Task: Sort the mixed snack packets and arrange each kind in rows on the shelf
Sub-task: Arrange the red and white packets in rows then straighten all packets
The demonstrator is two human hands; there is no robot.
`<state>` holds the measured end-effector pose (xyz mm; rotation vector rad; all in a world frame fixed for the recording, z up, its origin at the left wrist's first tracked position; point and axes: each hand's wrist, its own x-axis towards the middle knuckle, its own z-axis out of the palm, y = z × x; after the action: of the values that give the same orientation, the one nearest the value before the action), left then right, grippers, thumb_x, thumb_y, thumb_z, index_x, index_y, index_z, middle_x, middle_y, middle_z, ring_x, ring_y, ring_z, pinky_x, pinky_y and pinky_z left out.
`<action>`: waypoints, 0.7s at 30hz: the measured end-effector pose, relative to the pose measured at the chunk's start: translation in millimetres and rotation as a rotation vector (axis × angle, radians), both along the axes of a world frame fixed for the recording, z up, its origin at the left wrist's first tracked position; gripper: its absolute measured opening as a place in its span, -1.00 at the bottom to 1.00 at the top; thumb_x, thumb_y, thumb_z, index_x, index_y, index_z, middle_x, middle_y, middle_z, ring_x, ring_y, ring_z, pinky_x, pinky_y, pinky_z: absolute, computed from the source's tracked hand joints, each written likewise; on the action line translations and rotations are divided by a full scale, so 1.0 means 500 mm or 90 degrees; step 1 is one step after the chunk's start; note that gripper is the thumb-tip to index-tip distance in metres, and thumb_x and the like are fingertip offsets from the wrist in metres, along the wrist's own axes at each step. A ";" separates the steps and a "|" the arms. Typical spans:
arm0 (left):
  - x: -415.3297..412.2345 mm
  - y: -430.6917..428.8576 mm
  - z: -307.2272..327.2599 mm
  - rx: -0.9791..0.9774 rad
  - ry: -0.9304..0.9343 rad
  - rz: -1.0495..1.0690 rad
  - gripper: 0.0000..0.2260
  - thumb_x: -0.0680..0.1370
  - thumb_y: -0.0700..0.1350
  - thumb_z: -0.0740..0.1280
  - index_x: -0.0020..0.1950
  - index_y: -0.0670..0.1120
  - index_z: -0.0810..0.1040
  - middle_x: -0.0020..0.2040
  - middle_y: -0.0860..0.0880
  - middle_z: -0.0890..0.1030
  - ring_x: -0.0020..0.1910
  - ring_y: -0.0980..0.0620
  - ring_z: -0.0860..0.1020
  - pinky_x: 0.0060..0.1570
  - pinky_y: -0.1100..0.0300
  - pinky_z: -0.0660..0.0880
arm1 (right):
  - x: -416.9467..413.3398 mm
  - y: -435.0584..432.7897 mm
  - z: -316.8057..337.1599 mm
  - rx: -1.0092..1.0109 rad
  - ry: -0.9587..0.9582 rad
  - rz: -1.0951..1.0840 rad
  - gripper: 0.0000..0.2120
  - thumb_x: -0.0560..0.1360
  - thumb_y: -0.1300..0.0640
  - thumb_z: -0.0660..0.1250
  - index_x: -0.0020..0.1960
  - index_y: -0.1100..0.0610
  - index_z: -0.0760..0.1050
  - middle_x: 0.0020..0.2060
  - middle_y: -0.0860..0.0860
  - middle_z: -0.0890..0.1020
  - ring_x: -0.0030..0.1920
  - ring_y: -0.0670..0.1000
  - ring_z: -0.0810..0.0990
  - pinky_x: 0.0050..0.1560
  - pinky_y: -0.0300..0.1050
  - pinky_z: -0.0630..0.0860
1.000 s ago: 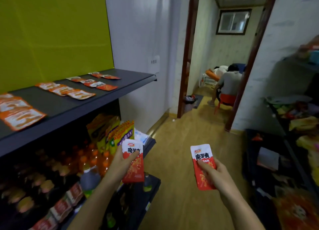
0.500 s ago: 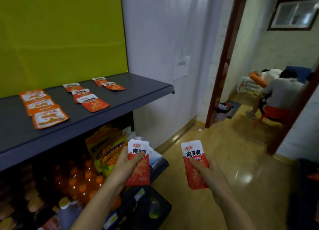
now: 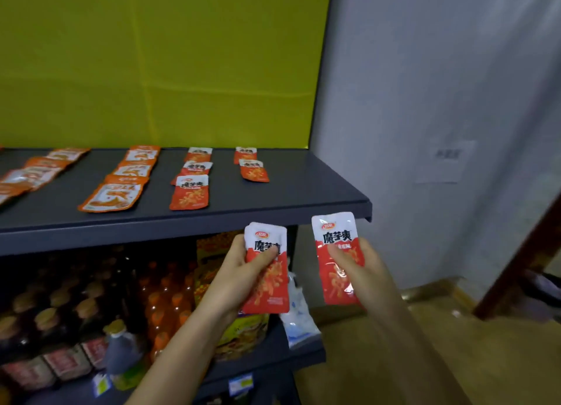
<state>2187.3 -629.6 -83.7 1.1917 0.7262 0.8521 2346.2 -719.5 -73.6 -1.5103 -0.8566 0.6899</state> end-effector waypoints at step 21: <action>0.046 0.188 0.138 0.054 -0.053 0.145 -0.70 0.44 -0.16 0.42 0.12 -0.05 0.45 -0.10 -0.07 0.67 -0.30 0.04 0.66 -0.32 0.16 0.63 | -0.003 0.331 0.112 0.081 -0.049 0.195 -0.84 0.48 -0.03 0.33 0.01 0.00 0.56 -0.08 0.00 0.71 -0.08 -0.01 0.69 0.03 -0.01 0.61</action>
<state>2210.2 -535.5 -14.7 1.1552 0.7739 1.1237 2344.6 -554.2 -17.5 -1.3110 -1.1839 0.7864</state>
